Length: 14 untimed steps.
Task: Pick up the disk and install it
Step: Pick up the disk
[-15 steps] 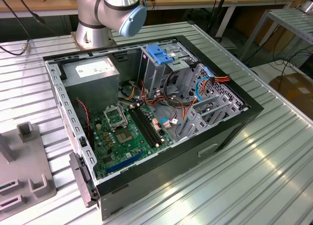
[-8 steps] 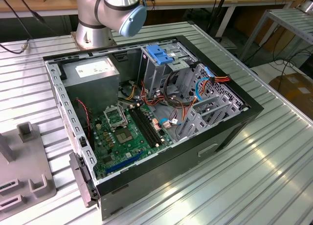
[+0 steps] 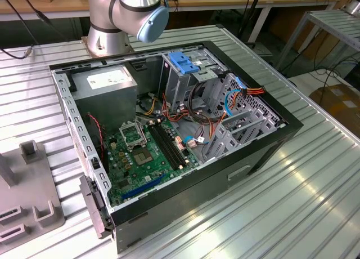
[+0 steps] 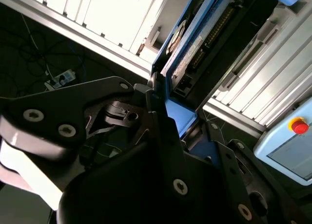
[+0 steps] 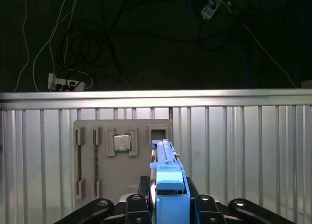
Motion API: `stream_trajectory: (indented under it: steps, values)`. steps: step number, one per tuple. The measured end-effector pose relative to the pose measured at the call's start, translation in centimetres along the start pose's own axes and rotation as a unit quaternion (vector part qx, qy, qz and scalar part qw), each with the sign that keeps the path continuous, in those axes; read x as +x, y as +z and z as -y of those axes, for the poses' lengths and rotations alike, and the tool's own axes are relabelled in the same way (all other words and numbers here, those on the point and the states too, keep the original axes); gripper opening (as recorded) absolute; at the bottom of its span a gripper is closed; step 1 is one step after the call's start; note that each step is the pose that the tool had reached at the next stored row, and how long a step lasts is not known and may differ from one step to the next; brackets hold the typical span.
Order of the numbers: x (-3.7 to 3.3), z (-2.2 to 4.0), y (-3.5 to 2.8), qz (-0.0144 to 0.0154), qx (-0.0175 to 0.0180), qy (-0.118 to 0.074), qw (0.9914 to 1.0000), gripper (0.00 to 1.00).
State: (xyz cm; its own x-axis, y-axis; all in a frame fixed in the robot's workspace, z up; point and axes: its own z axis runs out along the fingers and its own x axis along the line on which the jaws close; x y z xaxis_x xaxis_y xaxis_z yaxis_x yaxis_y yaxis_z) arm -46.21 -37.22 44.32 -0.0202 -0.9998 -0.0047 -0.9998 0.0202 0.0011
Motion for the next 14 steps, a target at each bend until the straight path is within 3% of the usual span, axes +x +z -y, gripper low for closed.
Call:
stream_trajectory:
  steps: [10, 14]
  values:
    - [-0.01, 0.04, -1.45, 0.0000, -0.0003, 0.000, 1.00000, 0.37]
    - [-0.01, 0.05, -2.45, 0.0000, -0.0005, 0.000, 1.00000, 0.37]
